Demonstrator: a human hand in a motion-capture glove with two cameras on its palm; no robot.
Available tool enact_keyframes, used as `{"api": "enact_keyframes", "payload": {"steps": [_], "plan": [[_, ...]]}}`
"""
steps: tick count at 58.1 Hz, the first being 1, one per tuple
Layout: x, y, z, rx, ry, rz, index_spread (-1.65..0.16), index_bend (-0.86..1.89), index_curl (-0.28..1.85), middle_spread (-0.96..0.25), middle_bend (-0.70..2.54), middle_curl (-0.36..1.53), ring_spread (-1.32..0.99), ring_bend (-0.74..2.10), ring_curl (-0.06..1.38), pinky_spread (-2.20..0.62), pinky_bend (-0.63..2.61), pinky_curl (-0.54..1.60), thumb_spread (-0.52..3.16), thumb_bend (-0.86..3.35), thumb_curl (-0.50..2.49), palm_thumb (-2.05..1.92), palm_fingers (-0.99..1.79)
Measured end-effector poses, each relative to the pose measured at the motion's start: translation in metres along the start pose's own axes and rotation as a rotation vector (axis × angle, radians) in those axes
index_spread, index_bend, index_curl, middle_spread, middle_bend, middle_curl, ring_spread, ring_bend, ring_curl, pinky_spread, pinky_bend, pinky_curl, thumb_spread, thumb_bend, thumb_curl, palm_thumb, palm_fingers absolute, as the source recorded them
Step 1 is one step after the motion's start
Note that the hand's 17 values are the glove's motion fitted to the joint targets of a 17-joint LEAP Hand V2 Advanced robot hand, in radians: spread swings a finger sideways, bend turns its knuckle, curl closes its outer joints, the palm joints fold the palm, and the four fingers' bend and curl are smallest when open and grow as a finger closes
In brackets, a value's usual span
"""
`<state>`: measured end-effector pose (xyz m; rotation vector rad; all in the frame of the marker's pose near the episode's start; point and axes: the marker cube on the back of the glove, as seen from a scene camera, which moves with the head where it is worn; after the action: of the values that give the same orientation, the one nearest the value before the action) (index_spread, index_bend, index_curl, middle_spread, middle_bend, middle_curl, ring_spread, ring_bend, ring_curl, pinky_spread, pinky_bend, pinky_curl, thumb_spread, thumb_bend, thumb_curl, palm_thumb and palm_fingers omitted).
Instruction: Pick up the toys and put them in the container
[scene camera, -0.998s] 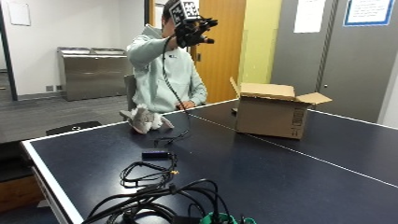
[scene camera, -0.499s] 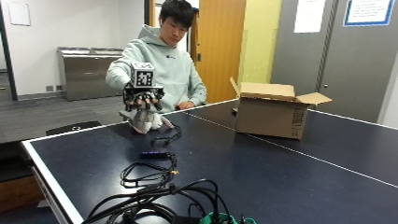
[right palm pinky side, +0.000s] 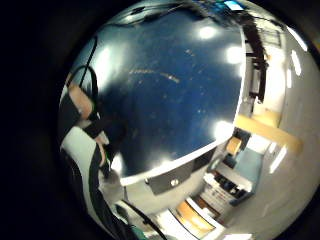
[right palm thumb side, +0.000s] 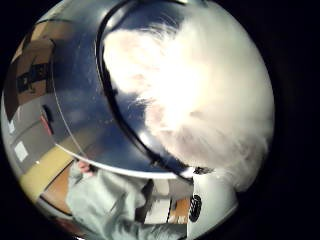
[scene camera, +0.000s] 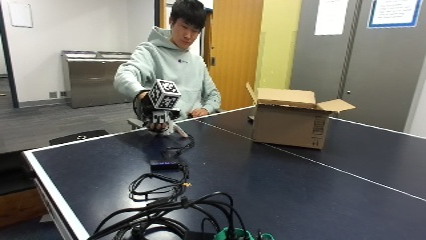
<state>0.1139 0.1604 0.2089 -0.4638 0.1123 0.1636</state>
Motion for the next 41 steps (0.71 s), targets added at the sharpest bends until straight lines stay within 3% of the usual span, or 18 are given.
{"api": "enact_keyframes", "payload": {"steps": [6,17,28,41], "plan": [[-0.012,0.015,-0.022,-0.176,0.009,-0.048,-0.29,0.29,0.33,-0.23,0.56,0.36,-0.30,0.93,0.42,-0.40,0.92,0.37,0.89,0.16,0.60,0.65,1.16],[-0.018,0.019,-0.136,-0.192,-0.020,-0.079,-0.27,0.38,0.42,-0.26,0.73,0.46,-0.31,0.98,0.45,-0.41,0.94,0.40,0.72,0.13,0.70,0.67,1.19],[-0.083,0.082,-0.227,-0.014,0.063,-0.159,-0.26,0.45,0.51,-0.26,0.84,0.54,-0.30,1.04,0.49,-0.41,1.00,0.44,0.63,0.11,0.79,0.68,1.15],[-0.157,0.100,-0.344,0.335,0.048,-0.294,-0.24,0.49,0.61,-0.26,0.87,0.61,-0.30,1.10,0.52,-0.41,1.04,0.47,0.56,0.08,0.88,0.69,1.10]]}}
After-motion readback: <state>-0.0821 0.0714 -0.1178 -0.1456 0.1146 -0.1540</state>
